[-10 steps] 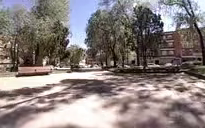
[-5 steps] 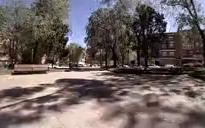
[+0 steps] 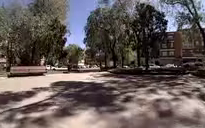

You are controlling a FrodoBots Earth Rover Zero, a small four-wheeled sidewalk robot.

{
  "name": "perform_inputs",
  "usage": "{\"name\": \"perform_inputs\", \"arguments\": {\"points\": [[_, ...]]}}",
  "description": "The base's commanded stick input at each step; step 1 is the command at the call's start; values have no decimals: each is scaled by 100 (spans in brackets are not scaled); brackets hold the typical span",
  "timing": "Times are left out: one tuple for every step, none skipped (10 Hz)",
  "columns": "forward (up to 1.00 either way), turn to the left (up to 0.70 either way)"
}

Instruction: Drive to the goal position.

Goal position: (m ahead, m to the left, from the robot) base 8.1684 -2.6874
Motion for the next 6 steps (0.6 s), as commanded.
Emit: {"name": "perform_inputs", "arguments": {"points": [[70,1],[70,1],[70,1],[70,1],[70,1],[70,1]]}}
